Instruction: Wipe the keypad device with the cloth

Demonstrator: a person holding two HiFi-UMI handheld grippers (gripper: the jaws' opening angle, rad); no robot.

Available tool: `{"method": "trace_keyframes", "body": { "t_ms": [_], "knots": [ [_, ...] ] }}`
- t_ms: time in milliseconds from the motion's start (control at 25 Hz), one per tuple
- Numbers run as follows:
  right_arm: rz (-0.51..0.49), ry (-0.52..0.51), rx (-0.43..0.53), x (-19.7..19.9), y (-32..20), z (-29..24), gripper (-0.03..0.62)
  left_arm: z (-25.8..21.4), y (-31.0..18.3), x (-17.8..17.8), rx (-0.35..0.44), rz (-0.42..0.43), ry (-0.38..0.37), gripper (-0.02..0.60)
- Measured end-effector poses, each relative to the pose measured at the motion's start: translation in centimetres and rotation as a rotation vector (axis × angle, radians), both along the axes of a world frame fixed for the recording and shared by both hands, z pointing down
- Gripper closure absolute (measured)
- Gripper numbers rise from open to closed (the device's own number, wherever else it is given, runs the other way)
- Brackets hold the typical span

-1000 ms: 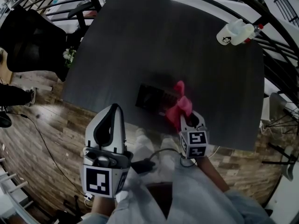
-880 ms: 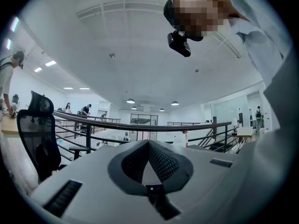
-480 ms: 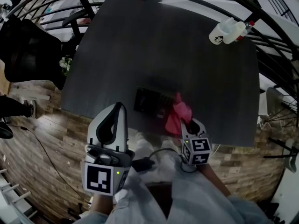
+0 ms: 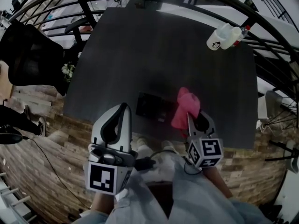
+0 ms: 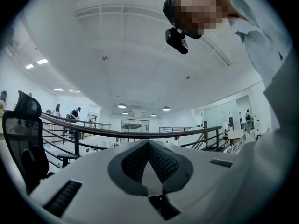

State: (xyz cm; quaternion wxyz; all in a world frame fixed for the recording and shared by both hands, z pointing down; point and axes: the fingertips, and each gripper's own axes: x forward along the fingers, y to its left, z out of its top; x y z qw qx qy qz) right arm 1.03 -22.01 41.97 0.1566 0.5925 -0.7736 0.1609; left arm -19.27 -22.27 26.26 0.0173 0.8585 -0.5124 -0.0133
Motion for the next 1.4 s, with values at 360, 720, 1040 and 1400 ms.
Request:
{"method": "trace_keyframes", "body": {
  "t_ms": [360,720,1040,1400],
  "knots": [
    [-0.016,-0.088,0.16,-2.0,-1.8,-8.1,0.522,-0.9,0.0,-0.1,0.026,0.018,0.002,0.578],
    [-0.009,-0.087,0.286,-2.2,-2.2,-13.5,0.523,-1.6,-0.5,0.7,0.045,0.06,0.001,0.578],
    [-0.003,-0.08,0.324,-2.2,-2.1,-14.6,0.523,-2.3,-0.4,0.8,0.068,0.073,0.003,0.578],
    [-0.021,-0.076,0.32,-2.8,-2.2,-14.4,0.523,-2.2,-0.1,0.6,0.067,0.071,-0.001,0.578]
  ]
}}
